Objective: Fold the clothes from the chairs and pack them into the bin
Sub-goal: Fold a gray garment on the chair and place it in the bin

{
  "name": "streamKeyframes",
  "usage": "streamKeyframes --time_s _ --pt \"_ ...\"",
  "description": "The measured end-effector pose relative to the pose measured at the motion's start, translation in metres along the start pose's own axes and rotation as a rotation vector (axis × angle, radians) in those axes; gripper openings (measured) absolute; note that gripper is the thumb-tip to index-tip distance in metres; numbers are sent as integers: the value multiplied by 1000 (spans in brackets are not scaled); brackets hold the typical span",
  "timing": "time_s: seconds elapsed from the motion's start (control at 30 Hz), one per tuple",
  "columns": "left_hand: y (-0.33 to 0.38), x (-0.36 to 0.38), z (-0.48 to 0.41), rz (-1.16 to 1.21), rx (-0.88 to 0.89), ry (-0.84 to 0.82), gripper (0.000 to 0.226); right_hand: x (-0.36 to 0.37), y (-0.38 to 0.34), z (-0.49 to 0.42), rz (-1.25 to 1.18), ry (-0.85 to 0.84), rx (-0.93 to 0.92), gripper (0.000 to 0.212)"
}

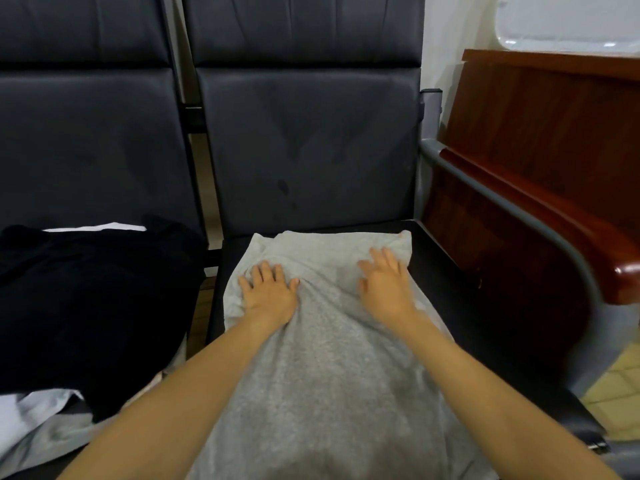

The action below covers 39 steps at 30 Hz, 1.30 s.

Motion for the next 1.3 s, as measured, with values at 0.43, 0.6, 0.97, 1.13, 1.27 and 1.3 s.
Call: streamKeyframes --time_s 0.43,0.6,0.97,1.13,1.27,1.3 --pt "-33 1 48 9 -34 -97 86 22 8 48 121 -383 145 74" --pt "-24 -3 -26 20 47 -85 82 41 13 -7 118 -289 167 72" --pt "-3 -23 89 87 394 236 52 1 19 14 -332 -31 -78 35" --pt "-27 -15 130 38 466 79 114 -7 25 90 -156 -138 -160 44" --pt "-28 -11 98 -8 404 -159 113 8 27 70 -53 -244 -131 53" --pt "-29 -10 82 -16 390 -164 111 14 28 57 -45 -265 -117 54"
Point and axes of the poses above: each hand's wrist, its own z-axis away from the middle knuckle, its own x-axis out of the palm, y = z × x, the point moved 4 cm from there along -z, towards the middle knuckle, and after that the axes turned 12 degrees about y, right-handed, at the moved point
